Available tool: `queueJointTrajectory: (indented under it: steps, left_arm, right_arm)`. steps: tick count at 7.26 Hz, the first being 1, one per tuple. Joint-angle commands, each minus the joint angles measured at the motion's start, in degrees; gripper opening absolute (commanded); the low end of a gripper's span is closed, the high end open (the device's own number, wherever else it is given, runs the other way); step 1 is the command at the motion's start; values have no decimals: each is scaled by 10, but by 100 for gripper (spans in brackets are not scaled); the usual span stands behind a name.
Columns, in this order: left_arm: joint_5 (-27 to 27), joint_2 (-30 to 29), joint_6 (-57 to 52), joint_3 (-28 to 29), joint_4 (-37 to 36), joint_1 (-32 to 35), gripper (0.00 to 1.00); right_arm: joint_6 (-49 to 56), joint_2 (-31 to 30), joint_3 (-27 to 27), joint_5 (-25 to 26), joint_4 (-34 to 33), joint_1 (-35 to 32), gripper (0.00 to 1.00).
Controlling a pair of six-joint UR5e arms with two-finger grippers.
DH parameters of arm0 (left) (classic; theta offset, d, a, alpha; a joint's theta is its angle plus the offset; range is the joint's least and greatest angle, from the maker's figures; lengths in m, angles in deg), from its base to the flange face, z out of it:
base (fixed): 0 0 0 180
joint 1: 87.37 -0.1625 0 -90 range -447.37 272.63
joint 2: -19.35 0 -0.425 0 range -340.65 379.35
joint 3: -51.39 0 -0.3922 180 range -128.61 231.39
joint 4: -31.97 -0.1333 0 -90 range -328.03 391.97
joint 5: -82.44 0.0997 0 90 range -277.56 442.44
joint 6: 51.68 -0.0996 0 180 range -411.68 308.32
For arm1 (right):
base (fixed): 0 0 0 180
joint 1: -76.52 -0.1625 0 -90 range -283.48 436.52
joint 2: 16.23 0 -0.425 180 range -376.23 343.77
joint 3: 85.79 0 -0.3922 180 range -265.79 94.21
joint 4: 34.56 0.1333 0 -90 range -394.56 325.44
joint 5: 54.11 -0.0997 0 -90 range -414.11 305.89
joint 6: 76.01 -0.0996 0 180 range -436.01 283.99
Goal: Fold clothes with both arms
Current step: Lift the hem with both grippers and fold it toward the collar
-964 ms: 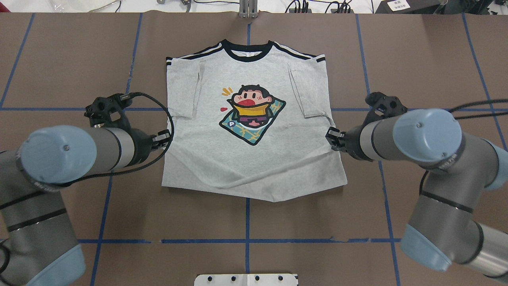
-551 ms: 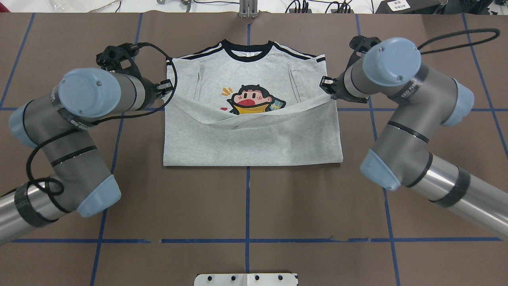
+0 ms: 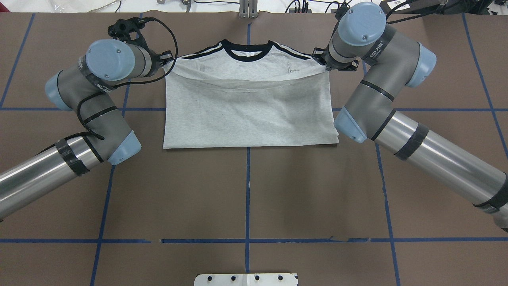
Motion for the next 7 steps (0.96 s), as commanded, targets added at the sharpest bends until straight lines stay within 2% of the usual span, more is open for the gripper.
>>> queueJointTrajectory:
  steps: [1, 4, 7]
  left_arm:
    - [17, -25, -14, 63, 32, 4, 0]
    - [18, -39, -29, 100, 75, 4, 0]
    - [18, -39, -29, 103, 75, 4, 0]
  right_arm:
    - [4, 43, 111, 4, 77, -8, 0]
    - [12, 60, 137, 4, 86, -15, 0]
    - [22, 84, 172, 24, 86, -22, 0]
